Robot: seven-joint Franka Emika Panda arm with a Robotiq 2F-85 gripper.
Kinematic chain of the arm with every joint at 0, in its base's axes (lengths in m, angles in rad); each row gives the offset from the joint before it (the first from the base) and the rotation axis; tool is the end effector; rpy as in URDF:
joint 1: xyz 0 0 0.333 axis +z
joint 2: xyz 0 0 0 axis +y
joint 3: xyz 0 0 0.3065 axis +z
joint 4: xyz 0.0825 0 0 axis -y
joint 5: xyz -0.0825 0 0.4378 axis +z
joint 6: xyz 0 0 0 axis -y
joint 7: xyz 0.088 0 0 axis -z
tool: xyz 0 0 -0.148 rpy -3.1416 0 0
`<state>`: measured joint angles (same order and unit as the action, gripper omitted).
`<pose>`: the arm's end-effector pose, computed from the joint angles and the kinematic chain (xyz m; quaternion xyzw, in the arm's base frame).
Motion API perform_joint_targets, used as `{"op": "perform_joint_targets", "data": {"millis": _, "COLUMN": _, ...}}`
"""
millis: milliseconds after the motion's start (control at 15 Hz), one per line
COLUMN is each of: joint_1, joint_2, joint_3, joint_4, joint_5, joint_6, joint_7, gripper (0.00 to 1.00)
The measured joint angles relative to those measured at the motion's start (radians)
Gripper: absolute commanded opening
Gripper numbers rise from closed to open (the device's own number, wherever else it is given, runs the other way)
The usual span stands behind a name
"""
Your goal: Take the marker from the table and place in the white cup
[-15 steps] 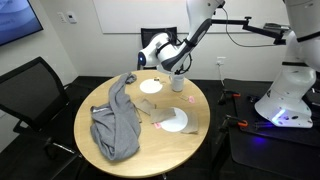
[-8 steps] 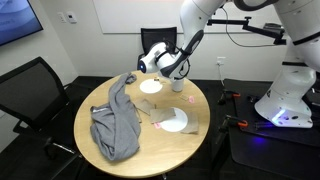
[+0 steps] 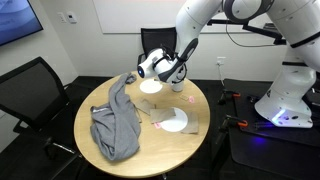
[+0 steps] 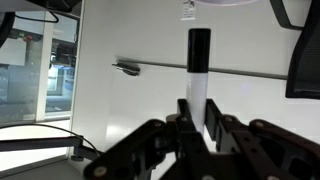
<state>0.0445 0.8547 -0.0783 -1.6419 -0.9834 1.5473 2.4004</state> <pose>0.5983 -0.1452 0.0630 0.4576 -0.6506 0.2679 0.5437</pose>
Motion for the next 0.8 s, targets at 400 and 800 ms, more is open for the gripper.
{"op": "perform_joint_targets", "data": {"millis": 400, "joint_1": 0.0, "joint_2": 0.069, "joint_3": 0.0, "joint_4": 0.073, "joint_5": 0.0, "joint_6": 0.0, "joint_7": 0.0, "gripper": 0.05}}
{"op": "perform_joint_targets", "data": {"millis": 800, "joint_1": 0.001, "joint_2": 0.132, "joint_3": 0.0, "joint_4": 0.123, "joint_5": 0.001, "joint_6": 0.0, "joint_7": -0.001, "gripper": 0.05}}
